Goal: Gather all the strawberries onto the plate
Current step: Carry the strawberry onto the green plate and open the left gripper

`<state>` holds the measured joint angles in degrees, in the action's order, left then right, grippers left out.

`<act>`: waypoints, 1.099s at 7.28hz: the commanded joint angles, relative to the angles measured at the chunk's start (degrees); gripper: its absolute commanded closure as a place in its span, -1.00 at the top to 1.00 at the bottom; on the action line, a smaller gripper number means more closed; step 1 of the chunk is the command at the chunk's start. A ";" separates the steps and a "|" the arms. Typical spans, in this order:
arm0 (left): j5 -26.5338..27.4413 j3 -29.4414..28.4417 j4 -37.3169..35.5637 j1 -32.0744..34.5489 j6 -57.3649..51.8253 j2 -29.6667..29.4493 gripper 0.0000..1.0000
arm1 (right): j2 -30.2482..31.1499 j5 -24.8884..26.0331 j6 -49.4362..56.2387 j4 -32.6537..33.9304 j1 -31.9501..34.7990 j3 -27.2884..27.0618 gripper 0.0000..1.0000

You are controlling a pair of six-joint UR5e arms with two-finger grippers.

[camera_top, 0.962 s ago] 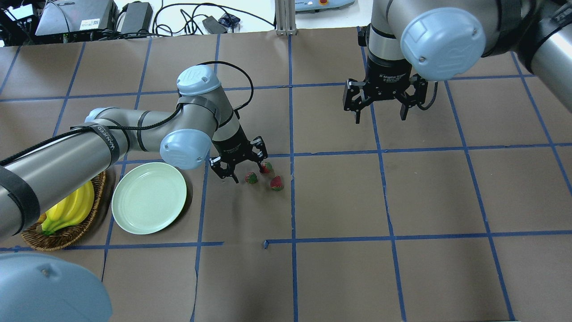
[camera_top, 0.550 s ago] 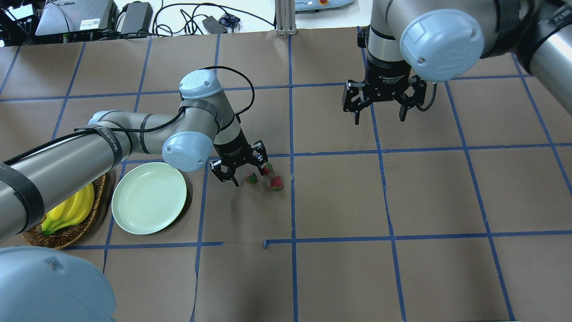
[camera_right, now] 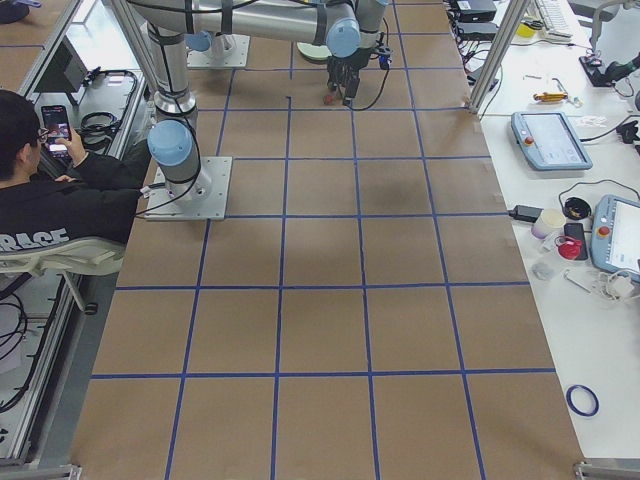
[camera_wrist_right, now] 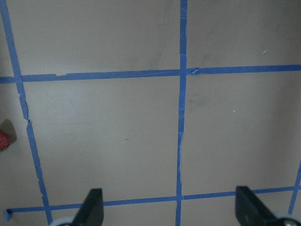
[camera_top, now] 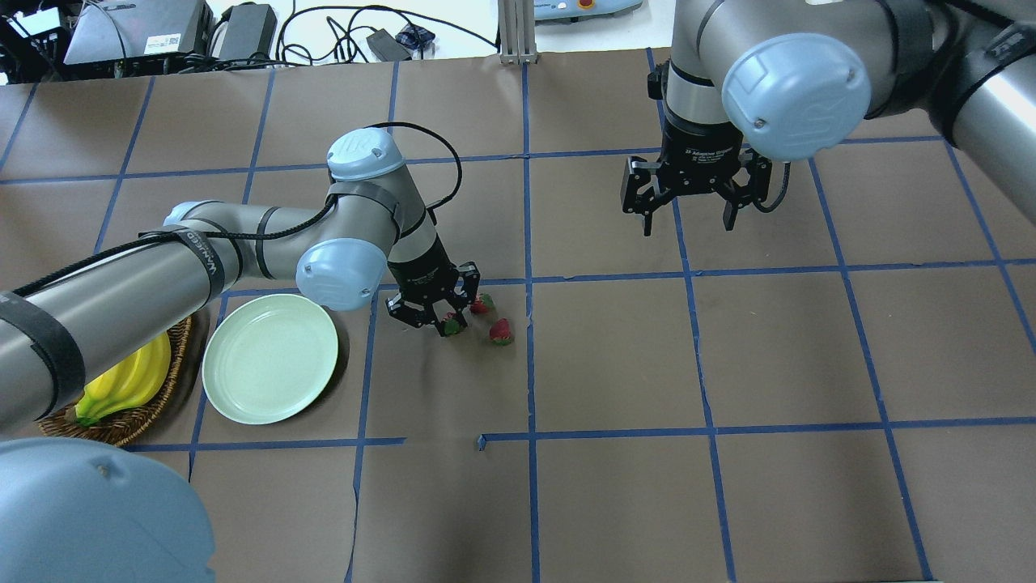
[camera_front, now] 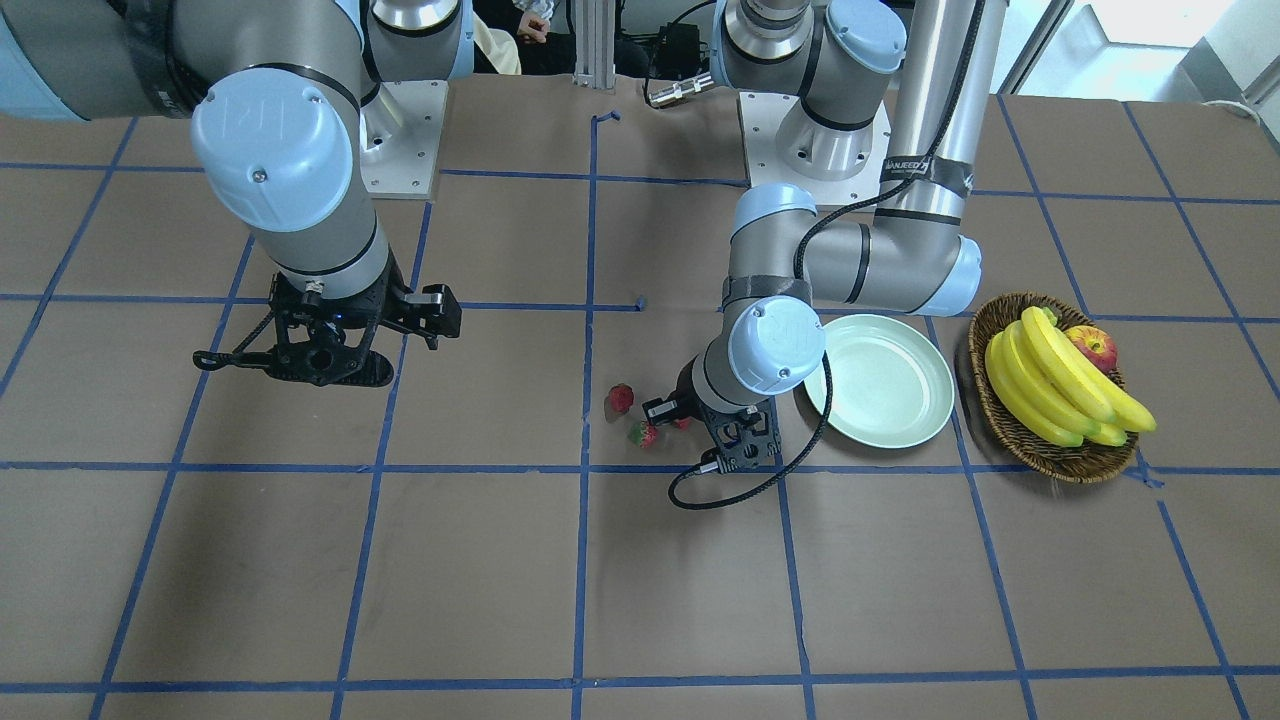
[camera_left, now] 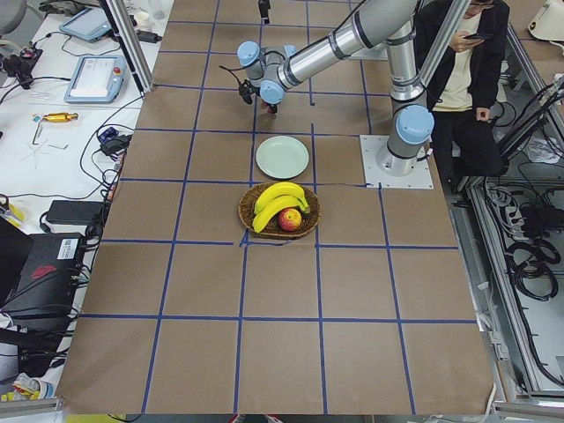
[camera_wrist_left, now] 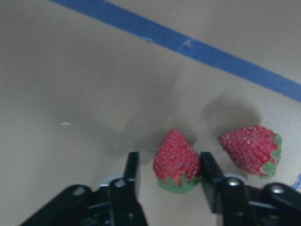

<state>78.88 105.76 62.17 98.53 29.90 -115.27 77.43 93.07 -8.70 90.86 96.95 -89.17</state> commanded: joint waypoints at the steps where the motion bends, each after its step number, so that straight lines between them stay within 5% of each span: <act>1: 0.57 -0.99 0.23 -0.18 -2.29 2.31 -1.00 | 0.00 0.18 0.00 -0.06 -0.01 -0.04 1.00; 4: 12.58 -6.08 13.21 -2.62 -6.92 7.68 -1.00 | 0.00 0.18 0.08 -0.06 -0.18 -0.13 1.00; 8: 15.51 -3.03 19.56 -16.75 -25.55 9.89 -1.00 | 0.36 0.09 0.00 -0.07 -0.27 -0.13 1.00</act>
<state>93.63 101.21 80.96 86.08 9.92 -105.20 77.74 93.30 -8.70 90.71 96.69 -89.25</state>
